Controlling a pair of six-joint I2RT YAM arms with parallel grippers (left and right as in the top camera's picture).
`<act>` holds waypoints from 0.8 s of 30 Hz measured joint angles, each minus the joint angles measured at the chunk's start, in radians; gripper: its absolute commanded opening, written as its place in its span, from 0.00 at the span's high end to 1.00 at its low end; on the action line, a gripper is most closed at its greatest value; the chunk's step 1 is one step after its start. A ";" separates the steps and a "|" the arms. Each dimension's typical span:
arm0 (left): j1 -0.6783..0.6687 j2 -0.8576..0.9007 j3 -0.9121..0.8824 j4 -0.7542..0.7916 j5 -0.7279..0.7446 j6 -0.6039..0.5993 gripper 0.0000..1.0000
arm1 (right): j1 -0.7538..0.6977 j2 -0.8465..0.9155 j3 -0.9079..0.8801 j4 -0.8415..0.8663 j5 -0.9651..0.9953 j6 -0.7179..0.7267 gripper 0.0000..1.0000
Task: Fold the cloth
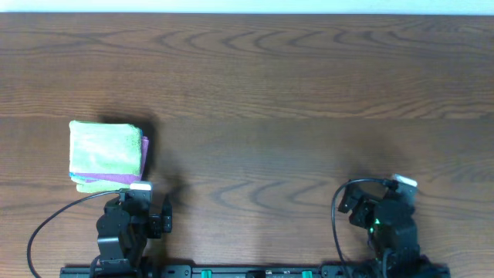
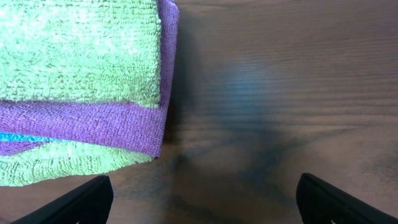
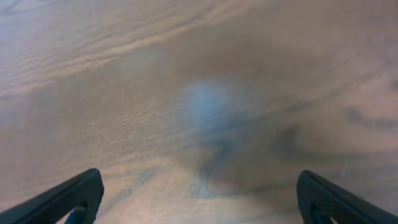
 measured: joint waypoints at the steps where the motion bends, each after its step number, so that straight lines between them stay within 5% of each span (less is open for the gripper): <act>1: 0.000 0.000 0.000 0.000 0.000 0.000 0.05 | -0.017 -0.009 0.000 0.000 -0.014 -0.050 0.01; 7: 0.000 0.000 0.000 0.000 0.000 0.000 0.05 | -0.124 -0.106 -0.038 -0.002 -0.119 -0.347 0.01; 24: 0.000 0.000 0.000 0.000 0.000 0.000 0.05 | -0.278 -0.230 -0.147 -0.009 -0.214 -0.529 0.01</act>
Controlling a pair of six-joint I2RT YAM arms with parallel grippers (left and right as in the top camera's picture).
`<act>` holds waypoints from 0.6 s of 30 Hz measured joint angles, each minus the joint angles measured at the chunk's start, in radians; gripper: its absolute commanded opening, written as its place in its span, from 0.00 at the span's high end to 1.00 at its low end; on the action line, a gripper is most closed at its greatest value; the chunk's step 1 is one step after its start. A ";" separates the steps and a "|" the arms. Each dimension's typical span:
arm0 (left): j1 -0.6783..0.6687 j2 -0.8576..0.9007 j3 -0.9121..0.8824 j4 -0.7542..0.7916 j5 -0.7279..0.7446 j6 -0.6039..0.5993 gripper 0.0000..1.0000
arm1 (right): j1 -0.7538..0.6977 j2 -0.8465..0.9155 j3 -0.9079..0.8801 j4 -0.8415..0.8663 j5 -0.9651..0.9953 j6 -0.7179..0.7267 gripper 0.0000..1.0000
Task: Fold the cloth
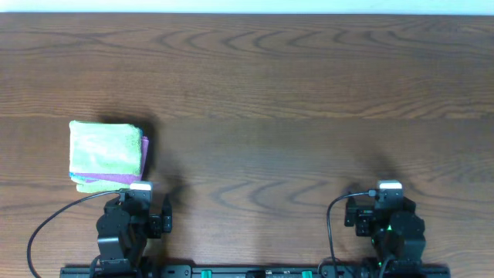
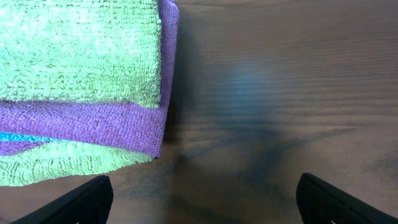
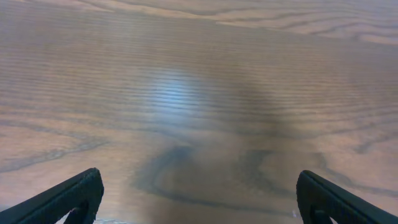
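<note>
The cloth lies folded into a small thick square at the table's left, green on top with purple layers at its right and near edges. The left wrist view shows the same cloth filling the upper left. My left gripper sits just near of the cloth's near right corner, open over bare wood with nothing between its fingers. My right gripper is at the near right of the table, far from the cloth, also open and empty.
The wooden table stretches wide behind both arms. A black rail with the arm bases runs along the near edge. Cables loop beside each arm.
My right arm has drawn back toward its base and squared up; its wrist view now looks out across the table. The left arm and the cloth have not moved.
</note>
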 measured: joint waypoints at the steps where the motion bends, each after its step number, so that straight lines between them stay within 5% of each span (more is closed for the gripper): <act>1: 0.000 0.000 0.000 0.000 0.000 0.000 0.05 | -0.007 0.000 0.000 -0.001 0.000 -0.002 0.01; 18: 0.000 0.000 0.000 0.000 0.000 0.000 0.05 | -0.018 0.000 0.000 0.001 -0.007 -0.005 0.01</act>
